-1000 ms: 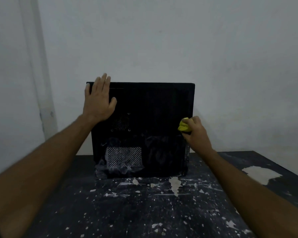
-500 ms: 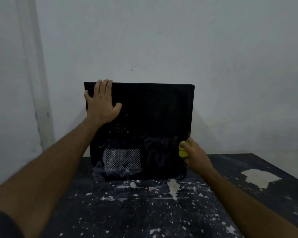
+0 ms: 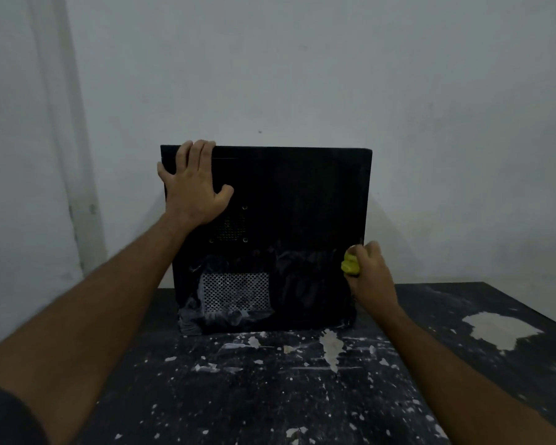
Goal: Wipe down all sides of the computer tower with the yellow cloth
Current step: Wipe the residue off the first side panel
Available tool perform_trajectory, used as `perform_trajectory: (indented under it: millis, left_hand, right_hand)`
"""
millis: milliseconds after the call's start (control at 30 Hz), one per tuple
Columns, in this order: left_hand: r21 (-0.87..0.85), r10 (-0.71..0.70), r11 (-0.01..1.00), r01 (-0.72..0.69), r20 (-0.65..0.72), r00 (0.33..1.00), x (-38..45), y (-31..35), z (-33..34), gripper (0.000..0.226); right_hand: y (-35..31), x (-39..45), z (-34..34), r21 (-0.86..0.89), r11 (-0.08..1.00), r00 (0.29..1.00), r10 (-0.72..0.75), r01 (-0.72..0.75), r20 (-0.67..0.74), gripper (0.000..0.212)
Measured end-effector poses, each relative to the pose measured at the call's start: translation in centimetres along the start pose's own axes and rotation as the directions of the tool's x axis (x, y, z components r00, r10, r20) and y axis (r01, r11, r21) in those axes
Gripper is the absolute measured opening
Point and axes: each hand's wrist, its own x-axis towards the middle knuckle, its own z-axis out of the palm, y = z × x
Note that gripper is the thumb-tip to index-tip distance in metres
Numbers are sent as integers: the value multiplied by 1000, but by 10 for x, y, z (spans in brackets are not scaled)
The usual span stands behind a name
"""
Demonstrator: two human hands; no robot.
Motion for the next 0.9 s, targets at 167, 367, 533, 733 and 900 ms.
perform_trajectory:
  millis: [167, 367, 533, 733, 900]
  left_hand:
    - [-23, -16, 1000, 16, -32, 999, 0, 1, 1, 82]
    - [-29, -21, 999, 20, -35, 999, 1, 2, 1, 82]
    - [-35, -30, 999, 29, -29, 999, 2, 3, 0, 80]
    - [-38, -29, 999, 28, -31, 999, 2, 4, 1, 79]
    - [-46, -29, 999, 28, -28, 999, 2, 4, 2, 79]
  right_hand:
    - [16, -44, 13, -89, 992, 965, -61, 86, 254, 35]
    - [7, -44, 20, -59, 996, 979, 82, -72, 187, 49]
    - [21, -68, 27, -173, 985, 942, 34, 25, 333, 59]
    - [24, -76, 32, -50, 999, 927, 26, -7, 375, 62]
    - [29, -89, 28, 52, 995, 915, 57, -85, 400, 49]
